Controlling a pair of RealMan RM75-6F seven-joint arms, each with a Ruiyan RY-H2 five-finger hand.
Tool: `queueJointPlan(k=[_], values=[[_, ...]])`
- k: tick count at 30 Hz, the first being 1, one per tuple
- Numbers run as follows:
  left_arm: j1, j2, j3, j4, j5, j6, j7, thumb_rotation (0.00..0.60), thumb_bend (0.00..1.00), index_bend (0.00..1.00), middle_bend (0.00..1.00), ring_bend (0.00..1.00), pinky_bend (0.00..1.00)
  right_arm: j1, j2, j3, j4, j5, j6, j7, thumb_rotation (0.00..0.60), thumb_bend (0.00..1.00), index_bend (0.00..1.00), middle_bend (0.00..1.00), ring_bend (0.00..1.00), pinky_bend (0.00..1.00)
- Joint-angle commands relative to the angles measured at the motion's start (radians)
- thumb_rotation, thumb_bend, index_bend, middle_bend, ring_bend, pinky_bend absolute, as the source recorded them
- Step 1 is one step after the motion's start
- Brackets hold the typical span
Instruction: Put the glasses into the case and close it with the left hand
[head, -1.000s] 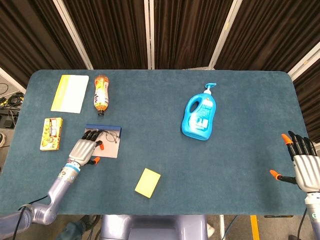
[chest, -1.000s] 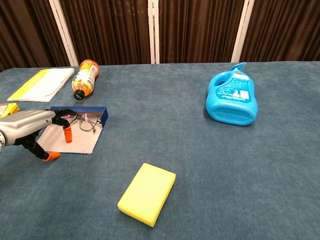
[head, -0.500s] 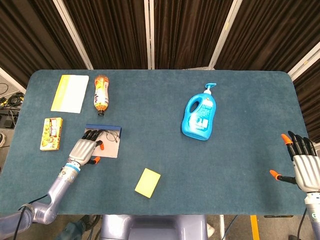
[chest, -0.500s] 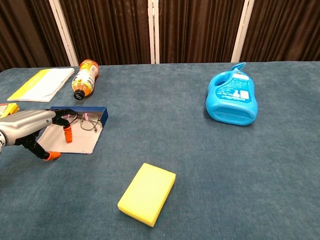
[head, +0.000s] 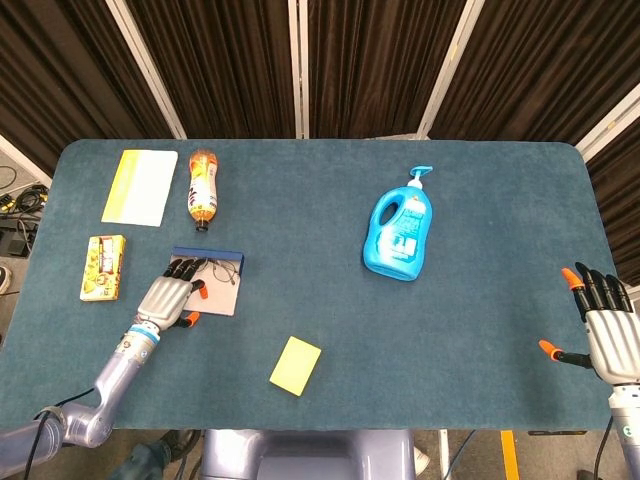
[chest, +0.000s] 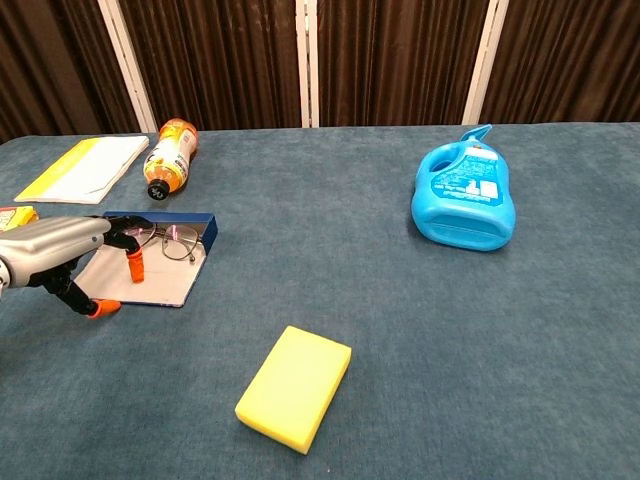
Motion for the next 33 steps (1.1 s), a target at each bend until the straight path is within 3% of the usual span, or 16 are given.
queueJointPlan(k=[1, 24, 33], values=[[0.000, 0.002, -0.002, -0.003, 0.002, 0.004, 0.002, 0.600, 0.52, 0.39, 0.00, 0.00, 0.00, 0.000, 0.000, 0.000, 0.000, 0.000, 0.000, 0.000, 0.600, 0.00, 0.00, 0.00, 0.00, 0.00], [-0.035, 0.017, -0.056, -0.003, -0.041, -0.009, 0.030, 0.600, 0.52, 0.39, 0.00, 0.00, 0.00, 0.003, -0.005, 0.000, 0.004, 0.005, -0.007, -0.009, 0.600, 0.00, 0.00, 0.00, 0.00, 0.00], [-0.058, -0.011, -0.068, 0.051, -0.070, -0.047, 0.028, 0.600, 0.52, 0.40, 0.00, 0.00, 0.00, 0.006, -0.011, -0.001, 0.009, 0.011, -0.014, -0.018, 0.600, 0.00, 0.00, 0.00, 0.00, 0.00]])
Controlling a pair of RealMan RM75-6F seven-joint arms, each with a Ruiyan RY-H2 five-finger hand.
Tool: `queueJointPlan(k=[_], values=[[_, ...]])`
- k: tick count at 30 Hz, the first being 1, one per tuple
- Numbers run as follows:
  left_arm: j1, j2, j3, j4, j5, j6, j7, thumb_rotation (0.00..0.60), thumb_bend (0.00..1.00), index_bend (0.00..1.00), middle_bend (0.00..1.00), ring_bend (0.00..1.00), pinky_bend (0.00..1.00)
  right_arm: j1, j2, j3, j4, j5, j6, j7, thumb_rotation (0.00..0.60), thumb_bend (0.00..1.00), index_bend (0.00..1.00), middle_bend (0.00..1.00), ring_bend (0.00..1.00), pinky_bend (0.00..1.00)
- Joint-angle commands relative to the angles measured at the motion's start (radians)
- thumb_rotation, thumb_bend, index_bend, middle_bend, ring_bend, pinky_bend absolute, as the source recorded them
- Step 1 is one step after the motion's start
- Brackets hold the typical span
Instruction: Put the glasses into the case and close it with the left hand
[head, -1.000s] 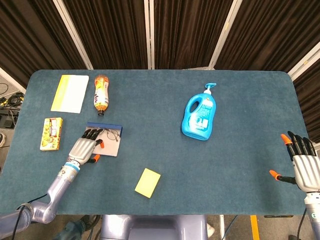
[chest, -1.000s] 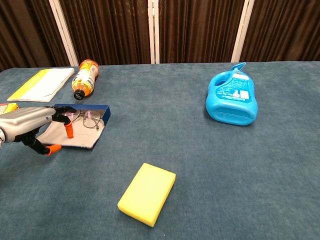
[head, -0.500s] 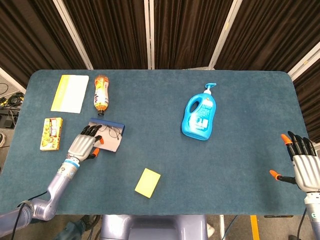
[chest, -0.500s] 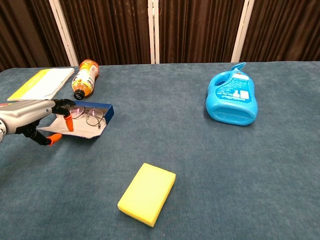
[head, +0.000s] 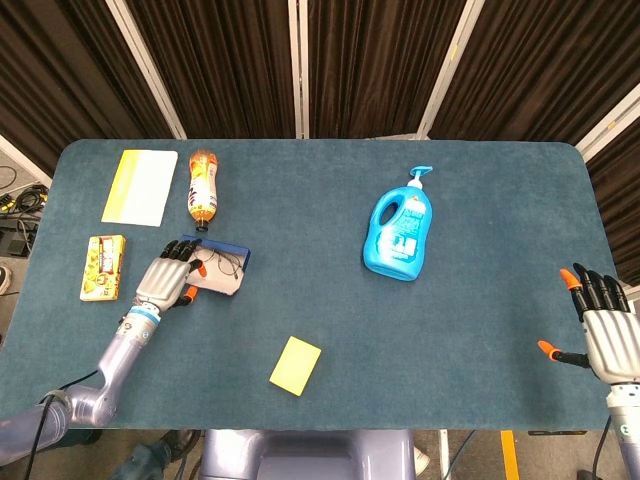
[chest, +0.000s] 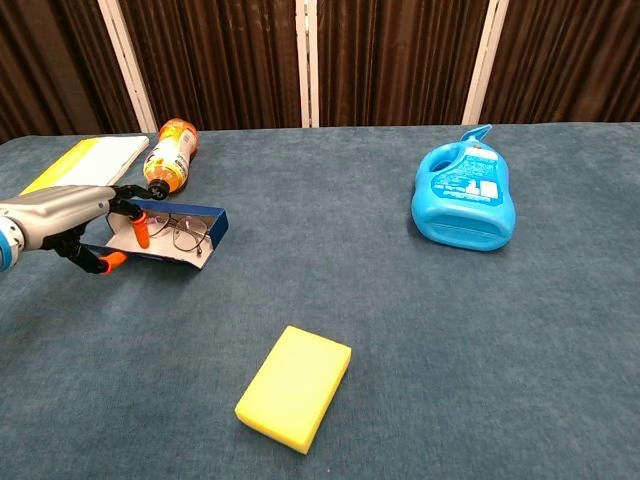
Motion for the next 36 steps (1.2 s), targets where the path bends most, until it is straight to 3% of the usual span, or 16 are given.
queueJointPlan(k=[1, 7, 14, 21, 30, 36], values=[[-0.005, -0.009, -0.001, 0.015, -0.002, -0.006, -0.005, 0.600, 0.52, 0.40, 0.00, 0.00, 0.00, 0.001, -0.001, 0.000, 0.001, 0.001, -0.002, -0.001, 0.600, 0.00, 0.00, 0.00, 0.00, 0.00], [-0.008, -0.023, 0.001, 0.036, 0.000, -0.010, -0.021, 0.600, 0.52, 0.41, 0.00, 0.00, 0.00, 0.004, -0.005, 0.001, 0.005, 0.007, -0.008, -0.006, 0.600, 0.00, 0.00, 0.00, 0.00, 0.00], [0.001, -0.003, 0.010, 0.009, 0.006, -0.005, -0.029, 0.600, 0.54, 0.60, 0.00, 0.00, 0.00, 0.003, -0.005, 0.000, 0.005, 0.006, -0.007, -0.006, 0.600, 0.00, 0.00, 0.00, 0.00, 0.00], [0.020, 0.042, 0.029, -0.048, 0.030, 0.019, -0.036, 0.600, 0.54, 0.62, 0.00, 0.00, 0.00, 0.002, -0.002, 0.000, 0.001, 0.002, -0.002, -0.003, 0.600, 0.00, 0.00, 0.00, 0.00, 0.00], [0.076, 0.208, 0.099, -0.229, 0.088, 0.061, -0.031, 0.600, 0.54, 0.63, 0.00, 0.00, 0.00, 0.000, 0.002, -0.001, -0.007, -0.005, 0.005, 0.001, 0.600, 0.00, 0.00, 0.00, 0.00, 0.00], [0.091, 0.325, 0.112, -0.359, 0.093, 0.069, -0.024, 0.600, 0.54, 0.63, 0.00, 0.00, 0.00, -0.001, 0.003, -0.002, -0.011, -0.010, 0.007, -0.001, 0.600, 0.00, 0.00, 0.00, 0.00, 0.00]])
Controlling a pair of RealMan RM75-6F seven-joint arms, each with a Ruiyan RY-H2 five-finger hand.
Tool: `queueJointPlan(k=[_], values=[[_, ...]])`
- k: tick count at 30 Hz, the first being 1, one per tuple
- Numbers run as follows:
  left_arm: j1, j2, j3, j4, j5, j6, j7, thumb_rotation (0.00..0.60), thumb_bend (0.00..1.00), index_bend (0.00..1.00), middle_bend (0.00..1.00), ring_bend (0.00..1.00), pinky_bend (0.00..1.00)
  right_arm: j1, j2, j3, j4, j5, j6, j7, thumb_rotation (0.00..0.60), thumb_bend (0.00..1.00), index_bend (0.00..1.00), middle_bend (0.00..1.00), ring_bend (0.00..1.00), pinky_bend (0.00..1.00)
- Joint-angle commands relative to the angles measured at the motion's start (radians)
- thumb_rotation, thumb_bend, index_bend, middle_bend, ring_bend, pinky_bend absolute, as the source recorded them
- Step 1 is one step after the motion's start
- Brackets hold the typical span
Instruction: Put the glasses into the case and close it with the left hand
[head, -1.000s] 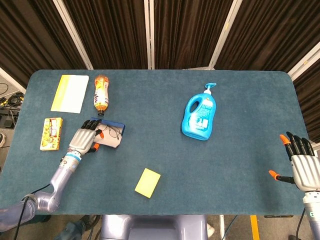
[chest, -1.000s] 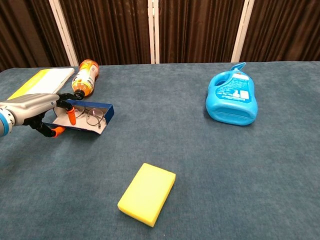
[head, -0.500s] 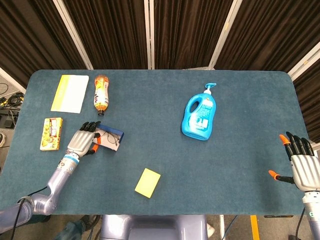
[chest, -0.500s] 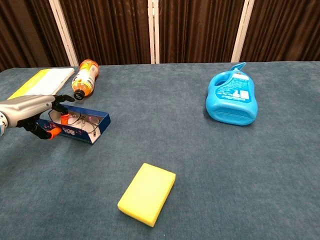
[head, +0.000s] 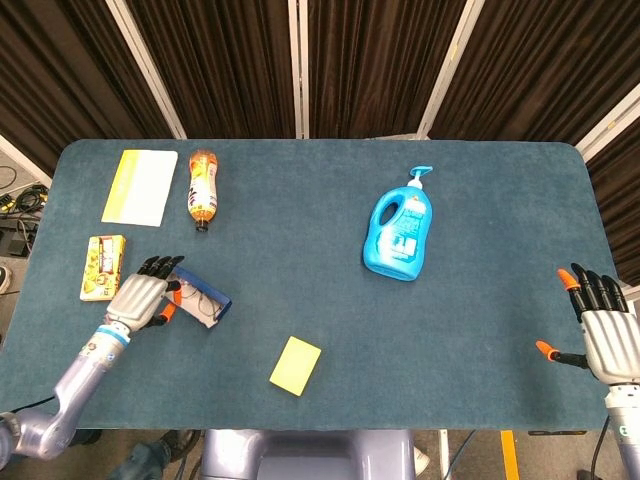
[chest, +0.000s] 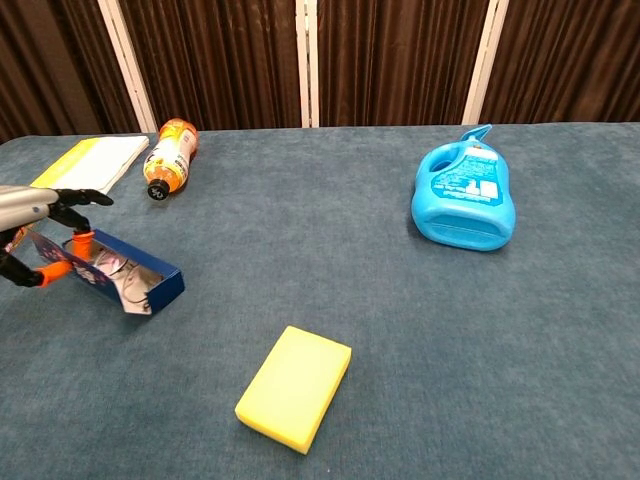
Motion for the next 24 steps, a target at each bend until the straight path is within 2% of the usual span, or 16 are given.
queueJointPlan(k=[1, 7, 16, 24], values=[[0.013, 0.069, 0.011, -0.075, 0.003, 0.008, 0.011, 0.600, 0.54, 0.63, 0.00, 0.00, 0.00, 0.001, 0.001, 0.001, 0.000, 0.001, -0.001, 0.002, 0.600, 0.00, 0.00, 0.00, 0.00, 0.00], [0.003, 0.094, 0.015, -0.117, -0.035, -0.025, 0.052, 0.600, 0.54, 0.63, 0.00, 0.00, 0.00, 0.002, 0.000, 0.002, 0.001, 0.001, -0.002, 0.004, 0.600, 0.00, 0.00, 0.00, 0.00, 0.00], [-0.027, 0.021, -0.001, -0.069, -0.098, -0.076, 0.067, 0.600, 0.54, 0.63, 0.00, 0.00, 0.00, 0.002, -0.001, 0.002, 0.004, 0.005, -0.004, 0.000, 0.600, 0.00, 0.00, 0.00, 0.00, 0.00], [-0.042, -0.009, -0.010, -0.051, -0.130, -0.086, 0.087, 0.600, 0.54, 0.62, 0.00, 0.00, 0.00, 0.001, -0.002, 0.001, 0.008, 0.008, -0.005, -0.001, 0.600, 0.00, 0.00, 0.00, 0.00, 0.00]])
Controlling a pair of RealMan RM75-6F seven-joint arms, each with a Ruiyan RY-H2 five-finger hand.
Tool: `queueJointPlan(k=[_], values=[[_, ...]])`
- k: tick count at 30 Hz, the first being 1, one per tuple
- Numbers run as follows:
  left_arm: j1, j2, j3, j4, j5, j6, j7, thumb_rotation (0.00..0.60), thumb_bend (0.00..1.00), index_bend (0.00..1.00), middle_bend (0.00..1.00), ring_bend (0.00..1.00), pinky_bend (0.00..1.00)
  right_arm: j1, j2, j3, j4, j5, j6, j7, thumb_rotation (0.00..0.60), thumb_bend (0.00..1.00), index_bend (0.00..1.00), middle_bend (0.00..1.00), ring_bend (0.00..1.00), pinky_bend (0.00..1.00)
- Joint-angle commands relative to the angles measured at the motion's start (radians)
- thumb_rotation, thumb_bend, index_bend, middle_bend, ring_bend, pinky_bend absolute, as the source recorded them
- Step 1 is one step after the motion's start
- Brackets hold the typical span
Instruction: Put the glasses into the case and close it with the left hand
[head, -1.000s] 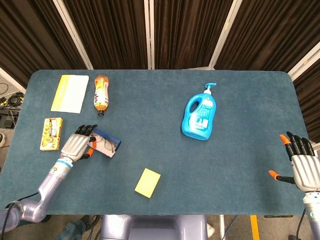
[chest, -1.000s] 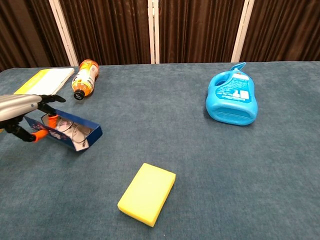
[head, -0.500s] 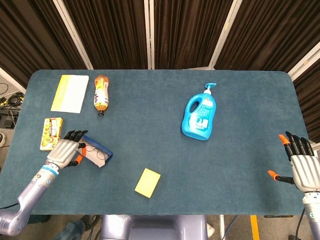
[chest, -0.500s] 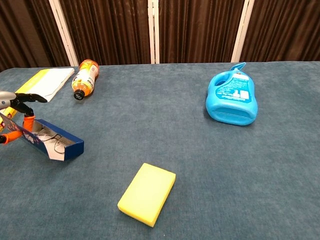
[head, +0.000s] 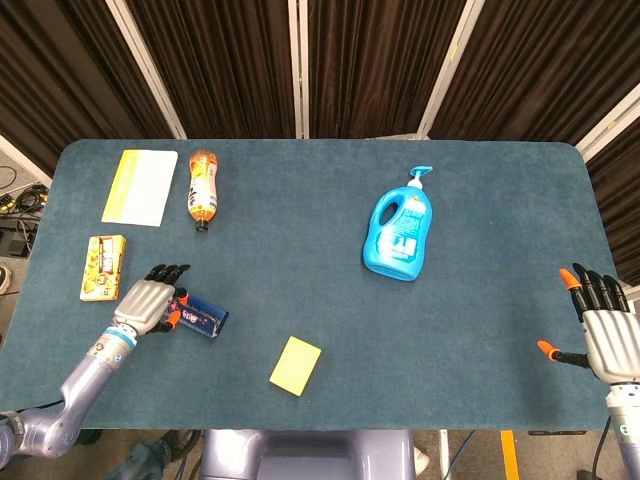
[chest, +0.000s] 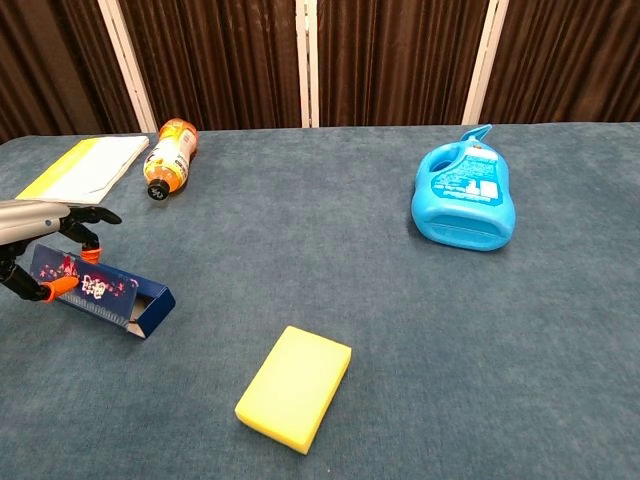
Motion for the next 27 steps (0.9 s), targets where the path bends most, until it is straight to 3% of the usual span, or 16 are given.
queueJointPlan(k=[1, 5, 9, 18, 20, 24, 27], values=[[-0.004, -0.009, -0.004, 0.006, -0.010, 0.000, 0.004, 0.600, 0.54, 0.61, 0.00, 0.00, 0.00, 0.000, 0.000, 0.000, 0.000, 0.000, 0.000, -0.001, 0.600, 0.00, 0.00, 0.00, 0.00, 0.00], [-0.005, -0.018, -0.006, 0.016, -0.015, 0.006, 0.009, 0.600, 0.53, 0.47, 0.00, 0.00, 0.00, -0.001, 0.000, 0.000, -0.001, 0.000, 0.001, -0.001, 0.600, 0.00, 0.00, 0.00, 0.00, 0.00], [-0.004, -0.035, -0.014, 0.038, -0.004, 0.019, -0.015, 0.600, 0.51, 0.19, 0.00, 0.00, 0.00, -0.001, 0.000, 0.000, -0.001, 0.000, 0.001, -0.002, 0.600, 0.00, 0.00, 0.00, 0.00, 0.00], [0.005, -0.030, -0.030, 0.053, 0.052, 0.056, -0.098, 0.600, 0.48, 0.01, 0.00, 0.00, 0.00, 0.000, -0.001, 0.000, 0.001, 0.003, -0.001, -0.004, 0.600, 0.00, 0.00, 0.00, 0.00, 0.00], [0.008, -0.020, -0.029, 0.050, 0.074, 0.065, -0.121, 0.600, 0.40, 0.00, 0.00, 0.00, 0.00, 0.000, -0.002, 0.000, 0.002, 0.004, -0.002, -0.004, 0.600, 0.00, 0.00, 0.00, 0.00, 0.00], [0.003, 0.026, -0.008, 0.029, 0.130, 0.042, -0.168, 0.600, 0.11, 0.00, 0.00, 0.00, 0.00, 0.000, -0.002, 0.000, 0.001, 0.003, -0.002, -0.006, 0.600, 0.00, 0.00, 0.00, 0.00, 0.00], [-0.010, 0.061, 0.013, 0.017, 0.150, -0.004, -0.183, 0.600, 0.02, 0.00, 0.00, 0.00, 0.00, 0.000, -0.002, 0.000, -0.001, 0.002, -0.001, -0.009, 0.600, 0.00, 0.00, 0.00, 0.00, 0.00]])
